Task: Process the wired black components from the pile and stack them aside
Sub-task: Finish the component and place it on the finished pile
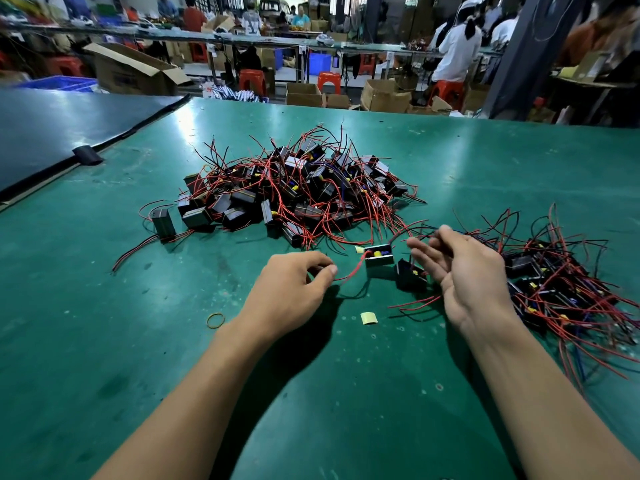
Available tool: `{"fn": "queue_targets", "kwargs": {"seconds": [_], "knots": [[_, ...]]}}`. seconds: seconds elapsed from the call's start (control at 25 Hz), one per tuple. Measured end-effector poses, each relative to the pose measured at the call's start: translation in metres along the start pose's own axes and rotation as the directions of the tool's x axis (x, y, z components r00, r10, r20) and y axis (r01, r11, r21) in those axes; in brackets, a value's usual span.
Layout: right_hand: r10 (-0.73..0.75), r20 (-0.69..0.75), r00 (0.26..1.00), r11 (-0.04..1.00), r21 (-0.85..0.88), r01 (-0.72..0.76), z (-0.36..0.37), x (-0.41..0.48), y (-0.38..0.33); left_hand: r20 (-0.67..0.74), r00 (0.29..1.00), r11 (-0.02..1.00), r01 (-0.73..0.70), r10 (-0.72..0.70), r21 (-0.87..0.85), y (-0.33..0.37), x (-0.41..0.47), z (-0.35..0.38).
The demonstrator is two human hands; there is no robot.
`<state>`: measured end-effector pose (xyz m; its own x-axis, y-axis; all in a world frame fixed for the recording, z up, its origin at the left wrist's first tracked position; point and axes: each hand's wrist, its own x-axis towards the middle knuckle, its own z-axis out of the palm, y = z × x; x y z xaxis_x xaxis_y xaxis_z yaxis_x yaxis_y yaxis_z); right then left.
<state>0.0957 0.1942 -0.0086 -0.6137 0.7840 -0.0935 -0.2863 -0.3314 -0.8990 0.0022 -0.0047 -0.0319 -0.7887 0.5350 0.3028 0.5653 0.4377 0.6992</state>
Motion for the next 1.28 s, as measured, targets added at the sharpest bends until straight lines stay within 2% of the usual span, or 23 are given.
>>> {"fn": "queue_targets", "kwargs": {"seconds": [0.16,0.28,0.4,0.52,0.68,0.76,0.88,1.0,1.12,1.28], "knots": [[-0.119,-0.181,0.976,0.982,0.122,0.142,-0.003,0.005,-0.005,0.065,0.997,0.998,-0.045,0.043,0.038,0.004,-0.003,0.003],[-0.206,-0.273,0.94,0.969,0.079,0.235,-0.004,0.007,-0.003,0.099,0.993,0.997,-0.062,0.057,0.055,0.004,-0.003,0.004],[-0.238,-0.318,0.918,0.965,0.031,0.261,-0.005,0.009,0.001,0.115,0.991,0.993,-0.083,0.073,0.083,0.003,-0.003,0.005],[-0.315,-0.274,0.909,0.949,-0.125,0.291,0.001,0.002,0.007,0.117,0.99,0.99,-0.092,0.079,0.103,0.003,-0.003,0.006],[-0.489,-0.061,0.87,0.785,-0.465,0.408,0.012,-0.017,0.022,0.117,0.99,0.99,-0.09,0.078,0.105,0.002,-0.003,0.007],[-0.471,0.129,0.872,0.689,-0.564,0.455,0.017,-0.022,0.032,0.115,0.991,0.992,-0.083,0.071,0.098,0.001,-0.003,0.008],[-0.265,0.323,0.908,0.61,-0.673,0.418,0.024,-0.014,0.045,0.103,0.993,0.994,-0.071,0.063,0.081,0.001,-0.002,0.01],[-0.164,0.288,0.943,0.529,-0.781,0.331,0.024,0.006,0.05,0.09,0.994,0.995,-0.063,0.056,0.073,0.0,-0.001,0.01],[-0.184,0.163,0.969,0.604,-0.76,0.242,0.011,0.024,0.046,0.097,0.994,0.996,-0.061,0.054,0.071,0.0,-0.001,0.01],[-0.196,0.084,0.977,0.666,-0.719,0.196,-0.008,0.039,0.034,0.101,0.993,0.996,-0.063,0.056,0.069,-0.001,-0.001,0.01]]}}
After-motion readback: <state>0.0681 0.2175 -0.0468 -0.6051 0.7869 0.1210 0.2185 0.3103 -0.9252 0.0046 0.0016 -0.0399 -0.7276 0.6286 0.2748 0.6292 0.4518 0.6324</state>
